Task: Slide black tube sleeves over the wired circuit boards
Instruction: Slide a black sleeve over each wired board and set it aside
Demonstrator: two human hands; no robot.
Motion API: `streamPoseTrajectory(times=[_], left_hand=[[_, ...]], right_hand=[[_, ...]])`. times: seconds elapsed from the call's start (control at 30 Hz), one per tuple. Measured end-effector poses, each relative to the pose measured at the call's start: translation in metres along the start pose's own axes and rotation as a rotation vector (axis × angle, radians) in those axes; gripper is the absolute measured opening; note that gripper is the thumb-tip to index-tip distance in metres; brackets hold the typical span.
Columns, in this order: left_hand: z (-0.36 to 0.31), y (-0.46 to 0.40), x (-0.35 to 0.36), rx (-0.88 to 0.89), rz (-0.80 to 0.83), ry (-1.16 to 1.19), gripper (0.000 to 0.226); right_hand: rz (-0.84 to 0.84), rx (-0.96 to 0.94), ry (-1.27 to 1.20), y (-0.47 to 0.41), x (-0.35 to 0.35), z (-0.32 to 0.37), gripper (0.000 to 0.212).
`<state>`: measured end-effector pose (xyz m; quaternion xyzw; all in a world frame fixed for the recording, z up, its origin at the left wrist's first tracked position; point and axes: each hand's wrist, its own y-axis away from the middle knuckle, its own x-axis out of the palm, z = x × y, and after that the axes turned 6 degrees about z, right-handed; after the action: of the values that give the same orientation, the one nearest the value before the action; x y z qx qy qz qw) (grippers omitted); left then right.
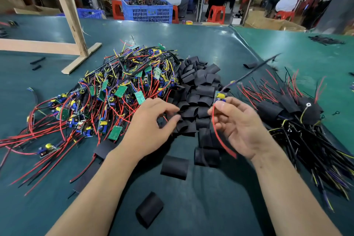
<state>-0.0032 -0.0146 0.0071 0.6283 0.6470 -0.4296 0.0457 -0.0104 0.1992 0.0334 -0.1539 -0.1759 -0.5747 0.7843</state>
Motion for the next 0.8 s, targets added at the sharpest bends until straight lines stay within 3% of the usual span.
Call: streamPoseTrajectory(times=[0.1,0.23,0.33,0.47,0.63,0.8], left_hand=[[0.005,0.003,-0.004,0.089,0.141,-0.198,0.017],[0.011,0.004,-0.011,-0.004,0.251,-0.258,0.027],[0.016,0.004,-0.01,-0.021,0.26,-0.252,0.025],[0.014,-0.001,-0.006,0.025,0.097,-0.307,0.022],[0.02,-0.006,-0.002,0.094,0.368,-0.375,0.067],[0.024,-0.01,0.0,0.095,0.335,-0.383,0.055]], right_hand=[[-0.074,-0.111,0.052,0.0,-0.011,0.006,0.014],[-0.144,-0.16,0.084,-0.001,-0.012,0.008,0.041],[-0.21,-0.168,0.117,-0.002,-0.013,0.008,0.021],[-0.234,-0.164,0.202,-0.002,-0.012,0.007,0.019],[-0.227,-0.143,0.271,0.0,-0.011,0.007,0.018],[-0.153,-0.137,0.128,0.001,-0.008,0.008,0.021]])
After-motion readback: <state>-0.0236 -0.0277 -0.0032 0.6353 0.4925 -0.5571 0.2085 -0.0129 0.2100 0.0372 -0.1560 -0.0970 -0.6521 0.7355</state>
